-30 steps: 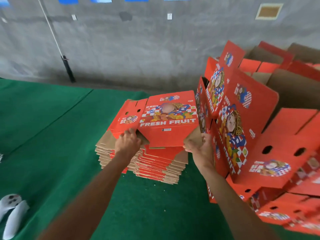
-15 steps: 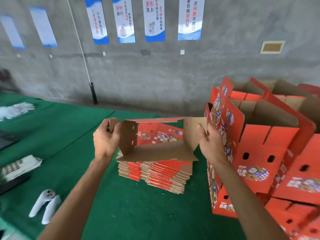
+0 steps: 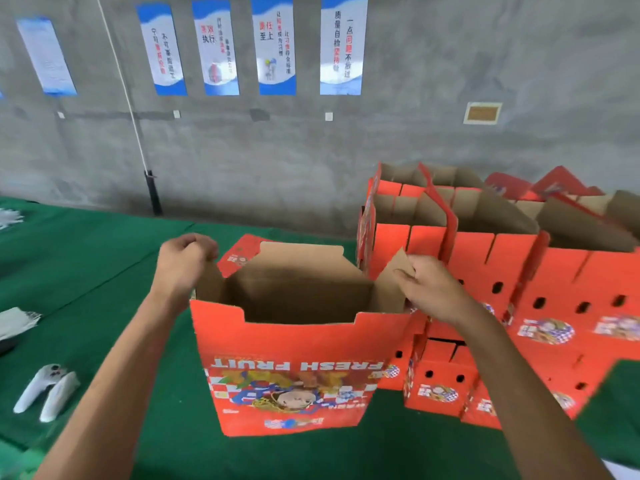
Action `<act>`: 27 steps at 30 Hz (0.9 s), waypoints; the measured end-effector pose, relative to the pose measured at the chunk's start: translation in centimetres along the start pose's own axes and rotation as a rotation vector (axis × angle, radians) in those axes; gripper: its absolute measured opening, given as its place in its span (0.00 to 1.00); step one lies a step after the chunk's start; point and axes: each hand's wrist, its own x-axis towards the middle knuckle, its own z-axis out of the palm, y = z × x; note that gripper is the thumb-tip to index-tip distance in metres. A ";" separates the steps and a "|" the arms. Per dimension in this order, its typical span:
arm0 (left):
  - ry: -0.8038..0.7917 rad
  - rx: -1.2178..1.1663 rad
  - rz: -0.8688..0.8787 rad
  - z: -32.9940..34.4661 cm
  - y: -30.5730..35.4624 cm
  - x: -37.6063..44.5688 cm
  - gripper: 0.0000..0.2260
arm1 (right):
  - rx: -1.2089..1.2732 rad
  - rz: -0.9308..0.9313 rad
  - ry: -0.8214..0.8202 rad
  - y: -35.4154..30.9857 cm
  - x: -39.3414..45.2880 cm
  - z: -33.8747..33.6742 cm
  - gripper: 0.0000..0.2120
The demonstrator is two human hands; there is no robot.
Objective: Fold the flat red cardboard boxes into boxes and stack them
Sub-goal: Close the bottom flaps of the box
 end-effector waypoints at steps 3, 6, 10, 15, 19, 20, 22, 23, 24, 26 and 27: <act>-0.032 -0.062 -0.107 3.9 -1.7 -3.8 0.09 | 0.039 0.031 -0.031 3.7 -4.2 -2.8 0.14; -0.062 -0.166 -0.273 9.1 -4.4 -7.4 0.07 | -0.020 0.092 0.024 7.6 -8.2 -5.1 0.21; -0.110 -0.246 -0.398 16.2 -7.1 -11.6 0.07 | -0.120 0.196 0.045 13.0 -13.3 -7.3 0.23; -0.298 -0.110 -0.160 20.5 -10.6 -14.9 0.10 | -0.116 0.285 0.112 17.6 -17.3 -8.3 0.21; -0.415 0.138 0.214 21.1 -11.8 -15.2 0.10 | -0.052 0.451 0.191 21.3 -18.9 -8.4 0.11; -0.414 0.255 0.391 21.2 -11.7 -15.4 0.07 | -0.020 0.481 0.230 22.1 -19.3 -8.5 0.06; -0.472 0.545 0.741 21.4 -12.1 -15.8 0.10 | -0.009 0.509 0.305 23.8 -19.8 -8.7 0.09; -0.560 0.609 0.863 21.6 -12.6 -15.9 0.13 | -0.009 0.540 0.336 24.4 -20.2 -8.5 0.17; -0.674 0.583 0.896 21.5 -12.8 -16.1 0.15 | 0.002 0.578 0.374 24.7 -20.6 -8.2 0.24; -0.776 0.436 0.897 20.9 -13.3 -16.3 0.14 | 0.018 0.591 0.436 25.5 -21.3 -7.3 0.30; -0.780 0.388 0.928 20.4 -14.3 -16.1 0.14 | 0.029 0.584 0.465 25.9 -21.6 -6.9 0.30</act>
